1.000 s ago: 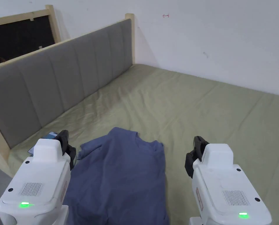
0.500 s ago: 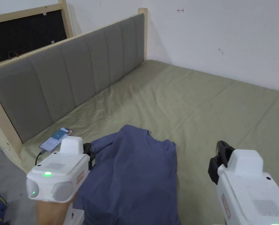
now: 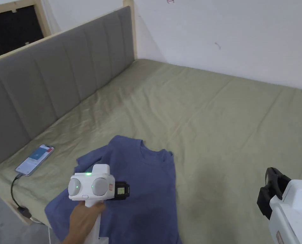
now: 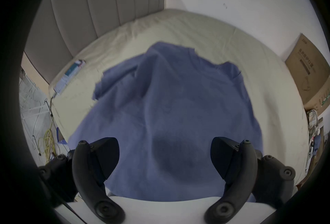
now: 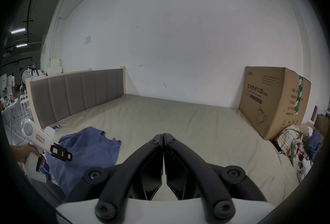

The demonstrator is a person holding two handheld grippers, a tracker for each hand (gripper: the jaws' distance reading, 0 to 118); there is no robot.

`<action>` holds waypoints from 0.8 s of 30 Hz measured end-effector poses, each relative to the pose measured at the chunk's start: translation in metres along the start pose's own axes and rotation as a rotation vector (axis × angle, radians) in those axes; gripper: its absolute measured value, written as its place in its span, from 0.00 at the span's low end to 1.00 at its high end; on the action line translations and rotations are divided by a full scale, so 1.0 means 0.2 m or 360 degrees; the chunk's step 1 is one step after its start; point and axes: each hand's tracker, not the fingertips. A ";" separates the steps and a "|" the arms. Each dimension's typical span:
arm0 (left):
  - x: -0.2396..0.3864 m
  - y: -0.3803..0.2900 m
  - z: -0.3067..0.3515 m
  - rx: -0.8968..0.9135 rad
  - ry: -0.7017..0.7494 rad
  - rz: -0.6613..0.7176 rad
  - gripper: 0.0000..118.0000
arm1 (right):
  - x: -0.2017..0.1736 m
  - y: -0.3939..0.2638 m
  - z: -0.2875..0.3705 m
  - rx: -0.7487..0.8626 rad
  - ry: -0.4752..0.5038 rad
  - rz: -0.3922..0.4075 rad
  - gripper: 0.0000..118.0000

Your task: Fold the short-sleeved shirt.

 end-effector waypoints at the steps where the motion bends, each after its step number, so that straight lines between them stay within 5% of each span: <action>1: 0.01 -0.01 -0.05 -0.0031 0.0023 -0.0001 0.90 | 0.02 -0.01 0.00 -0.0012 -0.0014 -0.0002 0.00; 4: 0.02 -0.05 -0.17 -0.0144 0.0042 -0.0010 0.68 | 0.08 -0.04 0.01 -0.0037 -0.0057 -0.0006 0.00; 6: 0.03 -0.09 -0.17 -0.0110 0.0040 0.0002 0.63 | 0.11 -0.05 0.01 -0.0050 -0.0077 -0.0011 0.00; 10: 0.08 -0.08 -0.10 -0.0042 0.0039 -0.0137 0.15 | 0.15 -0.07 0.00 -0.0078 -0.0098 -0.0034 0.00; 15: 0.05 -0.08 -0.03 -0.0027 -0.0071 -0.0169 0.02 | 0.16 -0.06 0.02 -0.0060 -0.0098 -0.0039 0.00; 24: 0.06 0.03 0.43 0.0266 -0.0529 -0.0023 0.00 | 0.21 -0.03 0.12 -0.0005 -0.0110 -0.0089 0.00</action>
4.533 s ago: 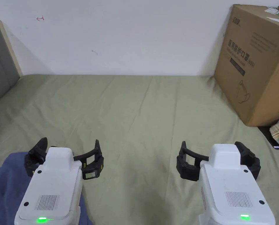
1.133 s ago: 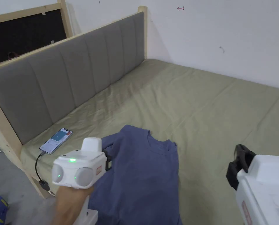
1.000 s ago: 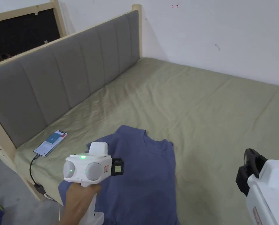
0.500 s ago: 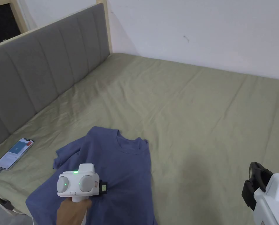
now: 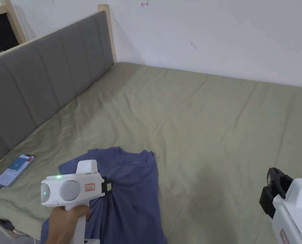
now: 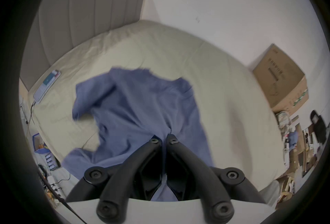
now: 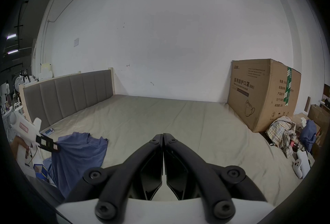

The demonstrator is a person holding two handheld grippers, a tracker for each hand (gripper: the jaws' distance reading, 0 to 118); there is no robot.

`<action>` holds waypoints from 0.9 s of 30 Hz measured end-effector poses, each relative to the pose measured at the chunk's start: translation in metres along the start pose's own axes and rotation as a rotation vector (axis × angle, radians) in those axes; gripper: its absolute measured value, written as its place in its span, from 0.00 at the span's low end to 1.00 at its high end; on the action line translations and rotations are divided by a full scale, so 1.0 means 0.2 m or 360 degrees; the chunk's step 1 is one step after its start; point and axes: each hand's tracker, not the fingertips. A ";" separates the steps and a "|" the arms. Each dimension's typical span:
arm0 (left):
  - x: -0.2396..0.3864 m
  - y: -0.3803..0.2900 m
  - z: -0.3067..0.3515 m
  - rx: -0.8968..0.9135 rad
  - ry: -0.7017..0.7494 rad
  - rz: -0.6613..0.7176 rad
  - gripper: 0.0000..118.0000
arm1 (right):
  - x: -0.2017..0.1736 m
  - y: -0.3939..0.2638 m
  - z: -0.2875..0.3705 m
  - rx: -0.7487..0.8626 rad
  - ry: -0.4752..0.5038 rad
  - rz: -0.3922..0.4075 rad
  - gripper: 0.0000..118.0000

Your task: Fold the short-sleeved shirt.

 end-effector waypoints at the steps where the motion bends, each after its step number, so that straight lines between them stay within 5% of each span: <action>1: 0.04 0.03 0.04 0.0025 -0.0054 0.0000 0.00 | 0.01 0.00 0.01 0.0005 -0.0007 -0.0004 0.00; 17: 1.17 0.52 0.43 0.0347 -0.0682 -0.0625 0.00 | 0.35 0.08 0.27 0.0132 -0.0245 -0.0046 0.00; 27: 1.79 0.45 0.42 0.0309 -0.1001 -0.0897 0.00 | 0.59 0.08 0.44 0.0167 -0.0446 -0.0059 0.00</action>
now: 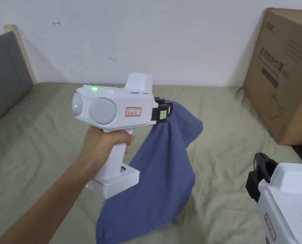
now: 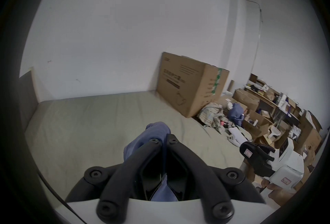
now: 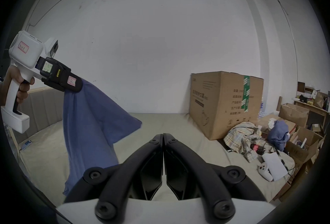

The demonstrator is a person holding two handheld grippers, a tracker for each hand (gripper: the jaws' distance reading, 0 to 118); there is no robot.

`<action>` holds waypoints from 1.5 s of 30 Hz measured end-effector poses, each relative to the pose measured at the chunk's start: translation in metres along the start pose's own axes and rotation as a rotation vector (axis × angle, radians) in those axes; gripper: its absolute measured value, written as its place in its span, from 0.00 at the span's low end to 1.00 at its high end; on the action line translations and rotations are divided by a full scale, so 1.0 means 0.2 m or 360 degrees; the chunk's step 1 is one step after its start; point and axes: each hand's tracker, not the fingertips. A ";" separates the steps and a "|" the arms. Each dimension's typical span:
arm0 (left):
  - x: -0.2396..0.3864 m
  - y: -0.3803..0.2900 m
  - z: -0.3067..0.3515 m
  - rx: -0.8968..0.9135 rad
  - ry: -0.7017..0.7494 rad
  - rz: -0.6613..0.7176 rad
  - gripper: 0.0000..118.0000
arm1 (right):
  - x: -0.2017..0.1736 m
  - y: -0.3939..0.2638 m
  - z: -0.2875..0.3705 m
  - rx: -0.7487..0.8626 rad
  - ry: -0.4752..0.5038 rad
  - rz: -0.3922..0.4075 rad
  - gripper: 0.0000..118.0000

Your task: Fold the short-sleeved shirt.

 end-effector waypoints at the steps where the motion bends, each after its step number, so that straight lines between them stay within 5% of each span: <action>1: 0.04 -0.01 -0.05 -0.0037 -0.0047 -0.0004 0.00 | 0.03 0.00 0.01 0.0000 -0.0021 0.0001 0.00; 8: 0.16 -0.42 -0.42 -0.0424 -0.0188 -0.0052 0.00 | 0.16 -0.05 0.06 -0.0028 -0.0121 -0.0008 0.00; 15: 0.08 -1.03 -0.66 -0.0898 0.0010 -0.0067 0.00 | 0.20 -0.12 0.08 -0.0087 -0.0142 -0.0016 0.00; 24: 0.01 -1.32 -0.77 -0.1042 0.0195 0.0004 0.01 | 0.16 -0.17 0.05 -0.0150 -0.0114 -0.0024 0.00; 26: 0.02 -1.27 -0.72 -0.0980 0.0190 0.0106 0.15 | 0.14 -0.16 0.05 -0.0150 -0.0106 -0.0014 0.00; 30: 0.03 -1.09 -0.57 -0.0756 0.0162 0.0238 0.87 | 0.12 -0.12 0.04 -0.0129 -0.0095 -0.0010 0.00; 31: 0.04 -1.04 -0.50 -0.0643 0.0193 0.0252 0.92 | 0.12 -0.11 0.04 -0.0121 -0.0090 -0.0012 0.00; 38: 0.03 -0.69 -0.05 0.0123 0.0500 0.0050 0.92 | 0.06 -0.01 0.06 -0.0042 -0.0060 -0.0008 0.00; 45: -0.10 -0.62 0.24 0.0419 0.0794 -0.0059 0.92 | 0.01 0.06 0.08 0.0026 -0.0030 -0.0015 0.00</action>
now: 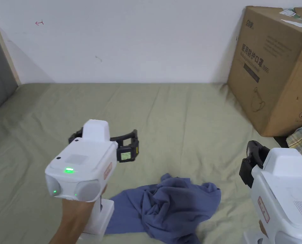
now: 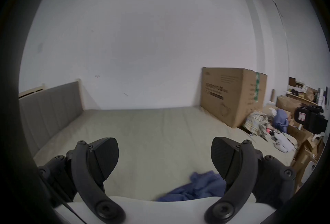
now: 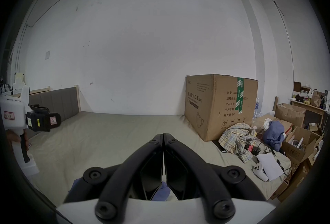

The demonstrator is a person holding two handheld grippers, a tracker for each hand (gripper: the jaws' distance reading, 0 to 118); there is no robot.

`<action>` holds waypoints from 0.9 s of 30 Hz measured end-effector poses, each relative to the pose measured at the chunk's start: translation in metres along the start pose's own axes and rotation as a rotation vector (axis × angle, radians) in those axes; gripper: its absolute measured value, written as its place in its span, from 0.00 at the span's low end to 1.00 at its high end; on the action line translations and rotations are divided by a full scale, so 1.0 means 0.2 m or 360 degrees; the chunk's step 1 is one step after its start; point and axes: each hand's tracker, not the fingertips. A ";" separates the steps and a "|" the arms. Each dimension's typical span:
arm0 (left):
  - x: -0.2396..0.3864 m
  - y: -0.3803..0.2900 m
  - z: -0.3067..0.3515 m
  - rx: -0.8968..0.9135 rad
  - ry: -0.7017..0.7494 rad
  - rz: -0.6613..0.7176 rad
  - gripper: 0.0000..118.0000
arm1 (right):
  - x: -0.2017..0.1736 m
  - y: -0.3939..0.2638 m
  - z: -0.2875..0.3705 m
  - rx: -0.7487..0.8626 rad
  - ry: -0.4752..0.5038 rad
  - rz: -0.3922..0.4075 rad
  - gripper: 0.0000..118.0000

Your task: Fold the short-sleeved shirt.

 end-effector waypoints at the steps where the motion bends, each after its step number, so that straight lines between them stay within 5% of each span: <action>1: -0.04 0.00 0.02 0.0020 0.0040 0.0007 0.92 | 0.00 0.01 0.00 0.0009 0.0003 0.0000 0.00; 7: -0.20 -0.05 0.10 0.0160 0.0232 0.0016 0.88 | -0.02 0.04 -0.01 0.0043 0.0019 0.0014 0.00; 9: -0.23 -0.07 0.12 0.0203 0.0295 -0.0037 0.80 | -0.03 0.05 -0.01 0.0049 0.0022 0.0013 0.00; 11: -0.24 -0.10 0.14 0.0227 0.0313 -0.0073 0.59 | -0.03 0.05 -0.02 0.0053 0.0025 0.0015 0.00; 13: -0.24 -0.10 0.14 0.0216 0.0321 -0.0085 0.23 | -0.04 0.05 -0.02 0.0054 0.0028 0.0014 0.00; 15: -0.25 -0.10 0.14 0.0206 0.0280 -0.0062 0.01 | -0.04 0.05 -0.02 0.0053 0.0031 0.0017 0.00; 22: -0.23 -0.11 0.08 0.0068 0.0228 -0.0021 0.00 | -0.05 0.05 -0.04 0.0044 0.0037 0.0016 0.00; 27: -0.24 -0.25 -0.07 -0.0361 0.0184 0.0079 0.00 | -0.03 0.02 -0.07 0.0021 0.0036 0.0014 0.00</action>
